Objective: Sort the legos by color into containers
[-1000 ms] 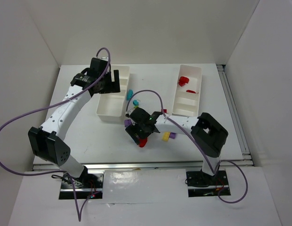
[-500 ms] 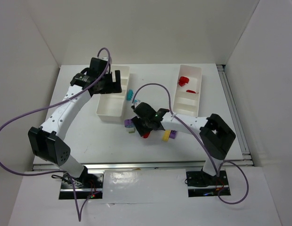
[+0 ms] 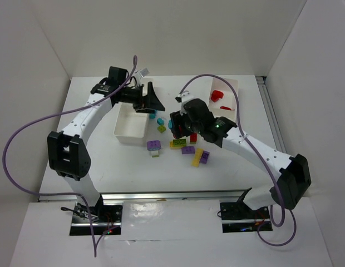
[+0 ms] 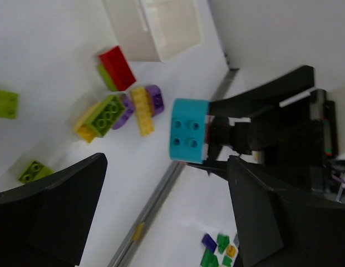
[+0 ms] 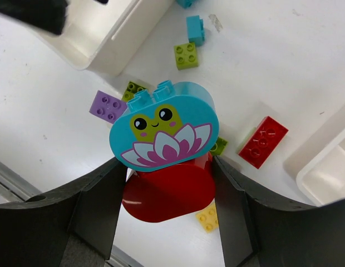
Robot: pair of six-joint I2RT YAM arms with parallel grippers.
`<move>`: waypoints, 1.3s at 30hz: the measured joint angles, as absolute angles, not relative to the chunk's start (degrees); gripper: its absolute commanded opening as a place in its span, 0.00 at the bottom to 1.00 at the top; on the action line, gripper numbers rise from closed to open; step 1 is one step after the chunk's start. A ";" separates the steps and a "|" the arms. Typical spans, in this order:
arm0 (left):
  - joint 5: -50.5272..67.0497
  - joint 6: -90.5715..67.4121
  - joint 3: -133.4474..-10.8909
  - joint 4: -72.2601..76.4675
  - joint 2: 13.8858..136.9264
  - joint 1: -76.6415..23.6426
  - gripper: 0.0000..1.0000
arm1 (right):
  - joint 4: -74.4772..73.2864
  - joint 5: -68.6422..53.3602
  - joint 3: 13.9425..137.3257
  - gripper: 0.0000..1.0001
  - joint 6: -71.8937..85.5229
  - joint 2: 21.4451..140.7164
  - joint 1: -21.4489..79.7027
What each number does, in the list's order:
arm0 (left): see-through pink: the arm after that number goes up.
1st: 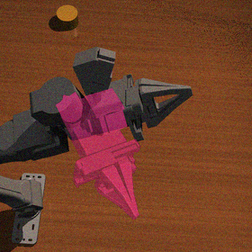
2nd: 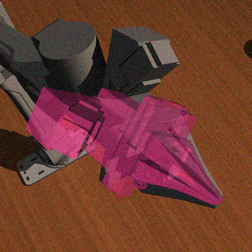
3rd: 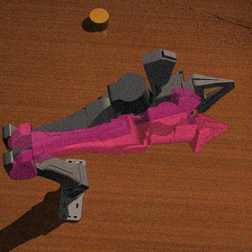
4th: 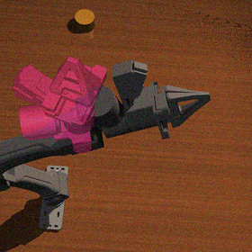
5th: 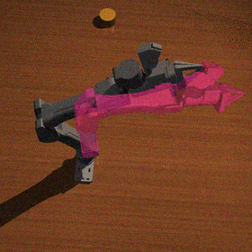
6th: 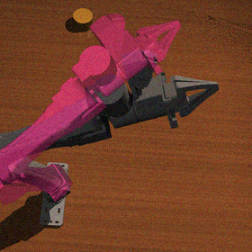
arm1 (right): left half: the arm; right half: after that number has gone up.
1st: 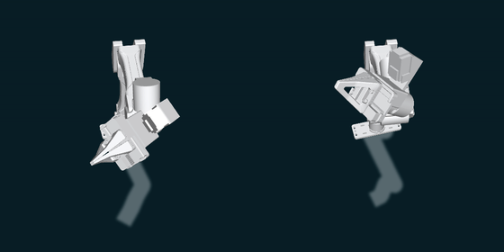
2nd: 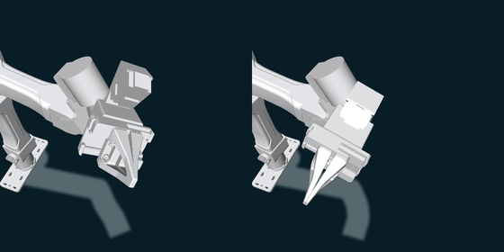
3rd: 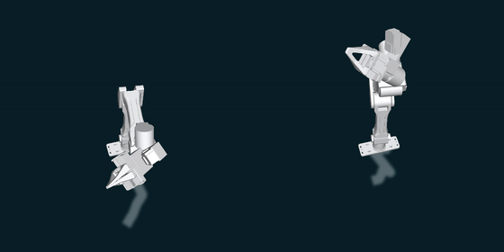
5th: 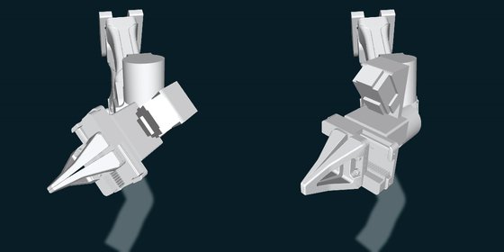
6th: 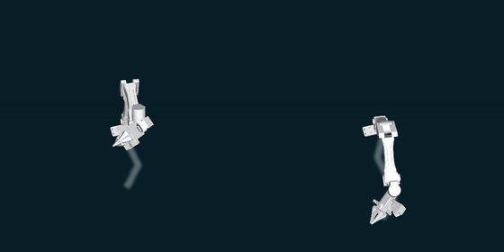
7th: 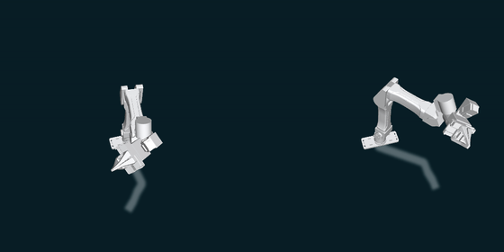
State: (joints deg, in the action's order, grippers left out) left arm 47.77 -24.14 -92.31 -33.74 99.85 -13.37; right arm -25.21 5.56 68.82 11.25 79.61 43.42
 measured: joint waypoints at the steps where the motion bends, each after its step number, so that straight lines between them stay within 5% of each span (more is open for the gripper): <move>1: 50.74 -24.23 -92.14 -33.10 100.49 -13.52 1.00 | -25.26 5.10 68.84 0.51 11.25 79.64 42.98; 16: 64.73 -23.79 -90.54 -30.33 106.41 -18.90 1.00 | -24.82 2.04 69.36 0.51 11.22 79.94 41.74; 20: 64.23 -22.85 -90.35 -31.66 107.85 -19.29 0.91 | -24.47 1.63 69.43 0.51 11.22 80.14 41.47; 27: 64.42 -22.48 -90.35 -32.27 107.94 -19.27 0.49 | -23.79 0.95 69.45 0.51 11.22 81.36 41.15; 32: 63.57 -22.41 -90.94 -32.58 108.42 -19.05 0.00 | -23.40 0.73 69.56 0.51 11.07 82.11 40.82; 39: 62.11 -22.76 -94.98 -32.95 111.53 -18.92 0.00 | -21.63 1.78 69.91 0.51 11.20 83.94 39.44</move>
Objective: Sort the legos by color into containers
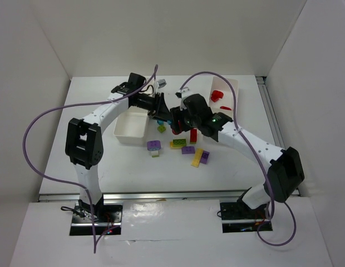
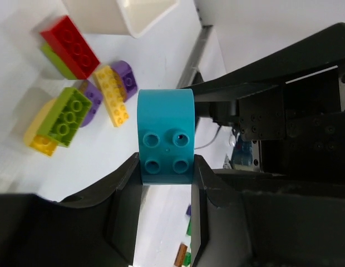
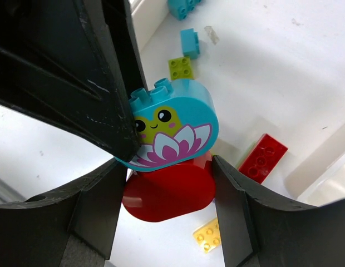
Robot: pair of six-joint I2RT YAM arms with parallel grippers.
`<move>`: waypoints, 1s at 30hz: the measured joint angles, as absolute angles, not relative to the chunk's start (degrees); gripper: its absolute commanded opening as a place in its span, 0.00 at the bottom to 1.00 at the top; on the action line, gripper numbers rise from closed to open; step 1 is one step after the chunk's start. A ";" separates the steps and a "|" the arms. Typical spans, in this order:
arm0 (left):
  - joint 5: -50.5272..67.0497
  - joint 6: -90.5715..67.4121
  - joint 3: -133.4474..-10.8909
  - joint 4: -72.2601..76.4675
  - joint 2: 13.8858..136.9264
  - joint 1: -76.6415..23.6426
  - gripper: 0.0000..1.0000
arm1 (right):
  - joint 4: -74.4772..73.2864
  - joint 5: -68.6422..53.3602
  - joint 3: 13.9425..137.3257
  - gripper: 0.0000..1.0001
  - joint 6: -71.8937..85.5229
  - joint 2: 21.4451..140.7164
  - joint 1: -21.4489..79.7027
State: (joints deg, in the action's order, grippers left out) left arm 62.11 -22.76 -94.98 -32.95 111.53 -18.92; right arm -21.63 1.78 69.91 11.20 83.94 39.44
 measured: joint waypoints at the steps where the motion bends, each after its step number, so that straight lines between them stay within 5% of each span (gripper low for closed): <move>1: 61.23 -22.96 -95.46 -32.97 112.05 -18.74 0.00 | -21.30 1.78 70.04 0.51 11.20 84.60 39.03; 23: 44.16 -28.91 -103.90 -31.27 120.66 -11.27 0.00 | -10.09 2.66 76.93 0.51 14.28 105.84 33.36; 28: 41.08 -28.73 -107.68 -32.88 120.66 -8.03 0.00 | -10.13 3.49 77.01 0.68 14.79 105.01 32.25; 30: 39.64 -28.80 -108.99 -33.15 120.66 -6.98 0.00 | -11.84 4.19 78.94 0.82 15.14 105.56 32.05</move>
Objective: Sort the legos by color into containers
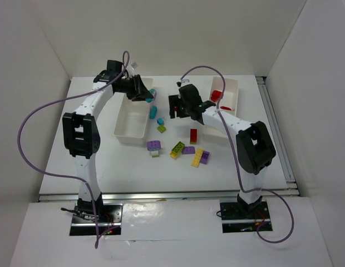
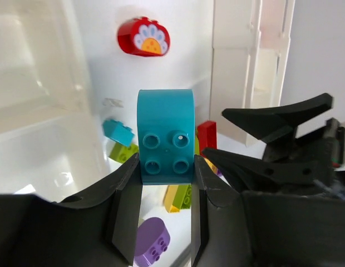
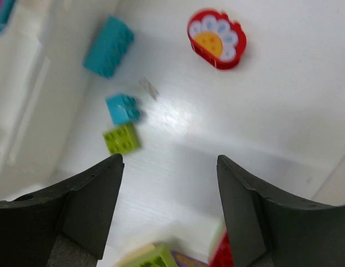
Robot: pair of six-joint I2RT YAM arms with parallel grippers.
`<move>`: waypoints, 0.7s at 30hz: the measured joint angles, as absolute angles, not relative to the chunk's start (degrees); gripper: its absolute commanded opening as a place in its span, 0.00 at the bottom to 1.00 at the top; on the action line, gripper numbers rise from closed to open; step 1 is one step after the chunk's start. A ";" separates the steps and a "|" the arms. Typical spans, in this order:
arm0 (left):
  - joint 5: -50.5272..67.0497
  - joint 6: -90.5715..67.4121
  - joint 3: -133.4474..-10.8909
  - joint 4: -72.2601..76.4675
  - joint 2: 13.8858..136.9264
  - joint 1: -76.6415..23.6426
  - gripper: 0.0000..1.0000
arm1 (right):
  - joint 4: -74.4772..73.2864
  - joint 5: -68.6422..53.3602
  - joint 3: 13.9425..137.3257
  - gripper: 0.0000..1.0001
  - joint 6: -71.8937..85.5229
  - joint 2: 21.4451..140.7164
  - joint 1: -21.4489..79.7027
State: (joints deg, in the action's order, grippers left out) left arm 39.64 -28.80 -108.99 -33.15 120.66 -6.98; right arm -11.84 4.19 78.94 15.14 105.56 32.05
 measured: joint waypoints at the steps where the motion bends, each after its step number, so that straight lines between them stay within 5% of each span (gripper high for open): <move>1: 38.92 -28.82 -109.54 -33.45 120.66 -6.63 0.00 | -12.67 4.58 80.82 0.87 15.27 106.30 32.03; 11: 28.45 -30.20 -116.42 -38.00 120.64 -4.62 0.00 | -22.28 12.10 109.65 0.92 17.12 125.29 31.57; 21: 20.62 -34.20 -131.74 -38.39 131.55 -2.50 0.00 | -26.55 14.92 112.49 0.93 19.51 130.78 30.50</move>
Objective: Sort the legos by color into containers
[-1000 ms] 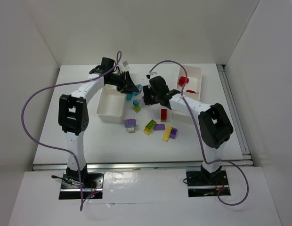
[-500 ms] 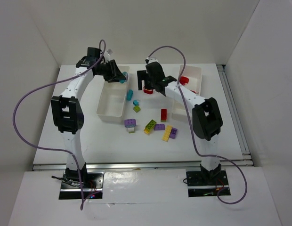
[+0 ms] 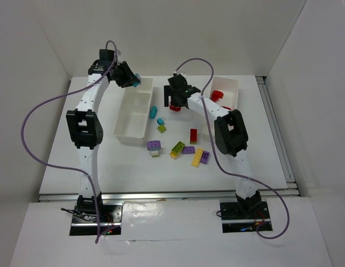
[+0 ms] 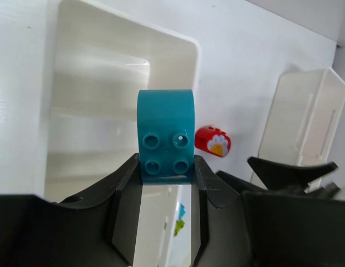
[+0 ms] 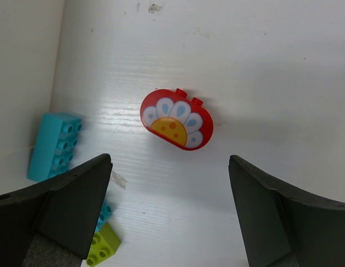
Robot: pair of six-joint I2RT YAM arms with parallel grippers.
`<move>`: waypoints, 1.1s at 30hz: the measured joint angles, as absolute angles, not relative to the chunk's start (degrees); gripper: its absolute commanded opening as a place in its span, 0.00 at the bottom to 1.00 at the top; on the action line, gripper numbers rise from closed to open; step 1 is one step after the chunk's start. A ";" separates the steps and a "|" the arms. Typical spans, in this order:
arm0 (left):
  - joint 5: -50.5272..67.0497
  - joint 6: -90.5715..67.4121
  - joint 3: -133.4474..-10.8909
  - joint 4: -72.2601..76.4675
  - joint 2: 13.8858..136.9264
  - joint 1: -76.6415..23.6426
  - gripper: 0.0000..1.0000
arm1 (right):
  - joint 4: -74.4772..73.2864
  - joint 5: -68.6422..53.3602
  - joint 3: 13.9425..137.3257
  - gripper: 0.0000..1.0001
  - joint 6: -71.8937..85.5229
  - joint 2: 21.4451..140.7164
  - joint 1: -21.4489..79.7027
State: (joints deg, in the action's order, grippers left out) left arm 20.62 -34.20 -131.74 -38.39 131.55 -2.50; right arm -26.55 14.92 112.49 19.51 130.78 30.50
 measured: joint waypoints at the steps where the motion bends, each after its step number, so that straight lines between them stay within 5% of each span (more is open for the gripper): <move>1: 20.58 -34.83 -133.14 -38.35 133.36 -2.35 0.00 | -26.59 14.87 112.51 0.93 19.68 130.93 30.28; 4: 20.45 -36.23 -134.87 -38.02 137.64 -2.15 0.00 | -26.65 14.68 112.53 0.94 19.88 131.26 29.41; 9: 20.34 -37.89 -134.89 -37.65 141.18 -2.17 0.41 | -26.65 13.30 113.12 0.97 19.86 132.31 27.94; 16: 22.31 -39.51 -135.66 -33.17 141.36 -2.17 0.68 | -26.33 7.75 115.79 0.97 16.99 135.52 26.74; 21: 23.46 -40.45 -135.76 -31.00 141.36 -2.17 0.97 | -26.24 6.22 118.56 0.97 15.40 139.04 26.74; 29: 25.41 -40.88 -135.72 -29.54 141.21 -2.17 0.98 | -25.74 7.11 119.83 0.82 13.47 141.73 26.59; 33: 25.89 -40.60 -133.05 -29.41 138.63 -2.17 0.98 | -24.80 7.16 121.34 0.82 13.10 142.93 26.48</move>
